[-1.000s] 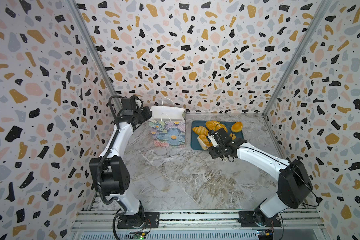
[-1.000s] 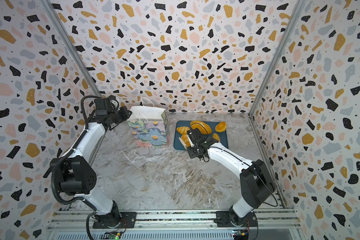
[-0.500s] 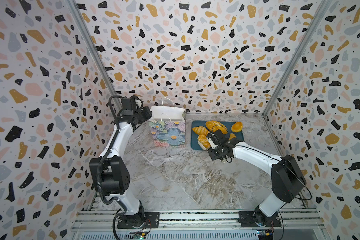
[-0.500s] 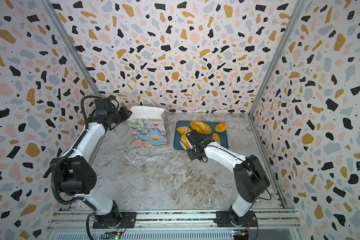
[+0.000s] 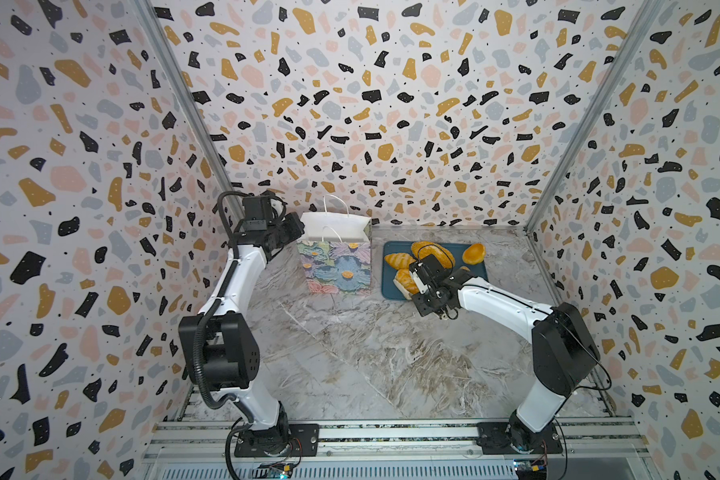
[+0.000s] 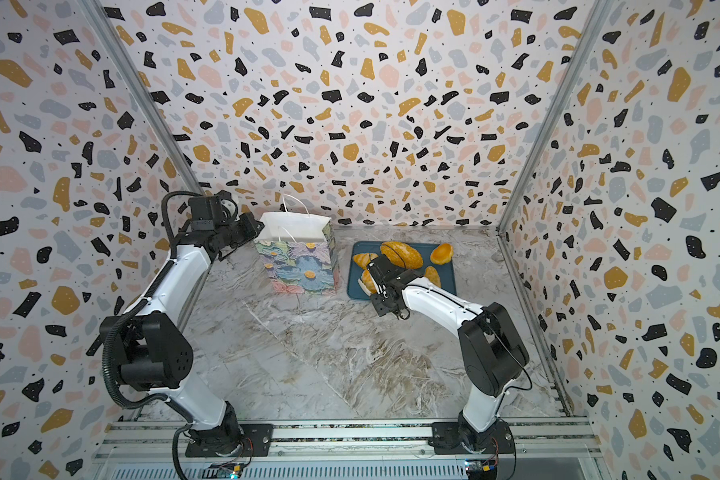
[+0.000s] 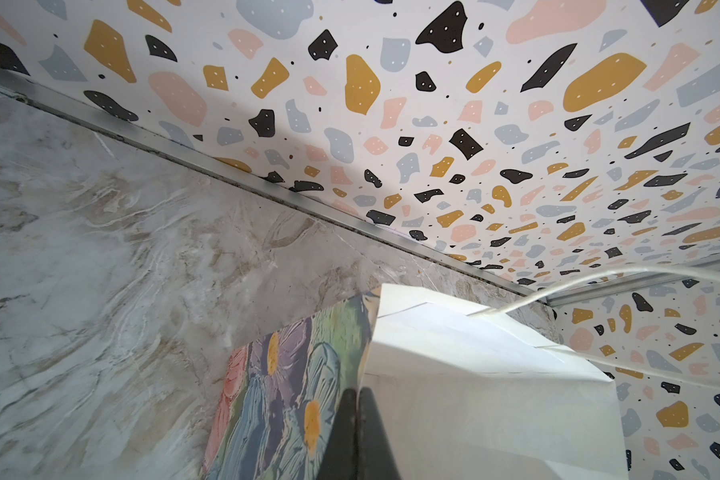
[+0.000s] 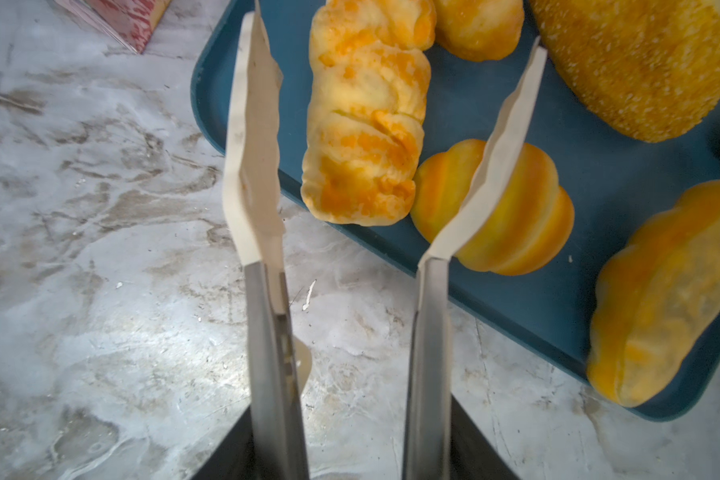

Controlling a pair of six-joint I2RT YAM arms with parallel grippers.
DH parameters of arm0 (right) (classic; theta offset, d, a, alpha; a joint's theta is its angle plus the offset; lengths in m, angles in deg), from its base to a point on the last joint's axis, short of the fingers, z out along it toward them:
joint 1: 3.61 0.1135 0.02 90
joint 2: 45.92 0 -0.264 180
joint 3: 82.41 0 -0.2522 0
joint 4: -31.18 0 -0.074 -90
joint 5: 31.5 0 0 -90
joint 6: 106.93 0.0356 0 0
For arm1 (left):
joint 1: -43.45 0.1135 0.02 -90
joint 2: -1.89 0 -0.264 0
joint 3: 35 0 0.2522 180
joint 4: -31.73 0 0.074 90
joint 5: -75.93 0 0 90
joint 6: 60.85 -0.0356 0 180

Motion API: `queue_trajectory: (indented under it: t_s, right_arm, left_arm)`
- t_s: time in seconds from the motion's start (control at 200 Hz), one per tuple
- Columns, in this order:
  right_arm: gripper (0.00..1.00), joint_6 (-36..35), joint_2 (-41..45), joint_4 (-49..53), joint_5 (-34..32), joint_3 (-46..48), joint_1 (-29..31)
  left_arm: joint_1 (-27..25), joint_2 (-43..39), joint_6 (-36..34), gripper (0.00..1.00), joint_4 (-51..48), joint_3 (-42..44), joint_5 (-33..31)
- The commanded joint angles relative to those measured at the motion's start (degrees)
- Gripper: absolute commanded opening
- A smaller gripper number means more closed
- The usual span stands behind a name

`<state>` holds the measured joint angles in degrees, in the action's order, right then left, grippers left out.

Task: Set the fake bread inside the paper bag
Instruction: 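Lower the open tongs over the twisted roll on the tray, then close the tongs on the twisted roll with the right gripper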

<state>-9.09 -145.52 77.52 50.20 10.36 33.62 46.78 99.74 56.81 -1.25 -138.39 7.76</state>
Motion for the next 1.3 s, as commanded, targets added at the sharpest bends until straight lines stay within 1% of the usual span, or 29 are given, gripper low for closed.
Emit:
queue_trajectory:
  t_s: [0.0, 0.436, 0.586, 0.961, 1.021, 1.297]
  right_arm:
    - [0.55, -0.94, -0.35, 1.68, -1.55, -3.05, 0.30]
    - [0.55, -1.57, -3.59, 3.72, -2.76, -5.72, 0.47]
    - [0.53, -1.57, -4.00, 3.89, -2.80, -6.16, 0.59]
    - [0.43, -1.77, -5.69, 4.72, -2.65, -7.64, 1.03]
    - [0.40, -1.88, -5.81, 4.80, -2.73, -7.96, 1.22]
    - [0.35, -1.43, -6.15, 5.24, -3.75, -8.61, 2.13]
  left_arm:
    - [0.36, 0.30, -0.77, 0.00, 1.22, -0.16, 0.50]
    - [0.36, 0.29, -0.77, 0.00, 1.25, -0.19, 0.51]
    - [0.36, 0.26, -0.77, 0.00, 1.29, -0.28, 0.55]
    - [0.36, 0.42, -0.67, 0.00, 1.31, -0.20, 0.71]
    - [0.36, 0.46, -0.67, 0.00, 1.29, -0.20, 0.71]
    - [0.36, 0.51, -0.68, 0.00, 1.29, -0.12, 0.75]
